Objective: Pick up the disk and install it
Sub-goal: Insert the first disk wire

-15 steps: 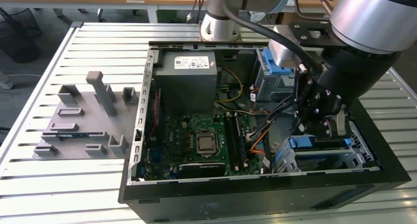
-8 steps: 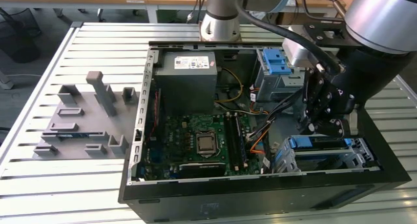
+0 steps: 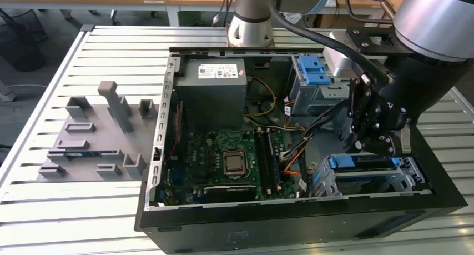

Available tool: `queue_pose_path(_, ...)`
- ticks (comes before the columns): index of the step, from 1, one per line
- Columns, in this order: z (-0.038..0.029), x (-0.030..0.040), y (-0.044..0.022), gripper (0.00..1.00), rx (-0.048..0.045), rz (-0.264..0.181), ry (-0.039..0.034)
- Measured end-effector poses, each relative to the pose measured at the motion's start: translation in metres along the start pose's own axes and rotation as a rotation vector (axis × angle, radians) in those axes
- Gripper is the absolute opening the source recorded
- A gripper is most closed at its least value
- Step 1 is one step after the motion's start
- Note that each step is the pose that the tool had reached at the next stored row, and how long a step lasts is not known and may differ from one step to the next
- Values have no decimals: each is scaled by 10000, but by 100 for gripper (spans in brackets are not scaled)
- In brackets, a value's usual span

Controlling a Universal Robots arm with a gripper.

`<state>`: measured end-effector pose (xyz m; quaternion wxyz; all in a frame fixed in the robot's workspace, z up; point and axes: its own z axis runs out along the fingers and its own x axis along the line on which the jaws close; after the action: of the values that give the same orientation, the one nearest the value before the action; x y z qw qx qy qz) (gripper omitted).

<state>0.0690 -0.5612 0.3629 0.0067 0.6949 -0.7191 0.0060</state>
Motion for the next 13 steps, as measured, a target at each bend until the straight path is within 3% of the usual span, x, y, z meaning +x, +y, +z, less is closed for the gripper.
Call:
queue_pose_path(2, 0, -2, -54, 11, 0, 1, -1)
queue_pose_path(13, 1, -18, -538, 11, -3, 1, 0)
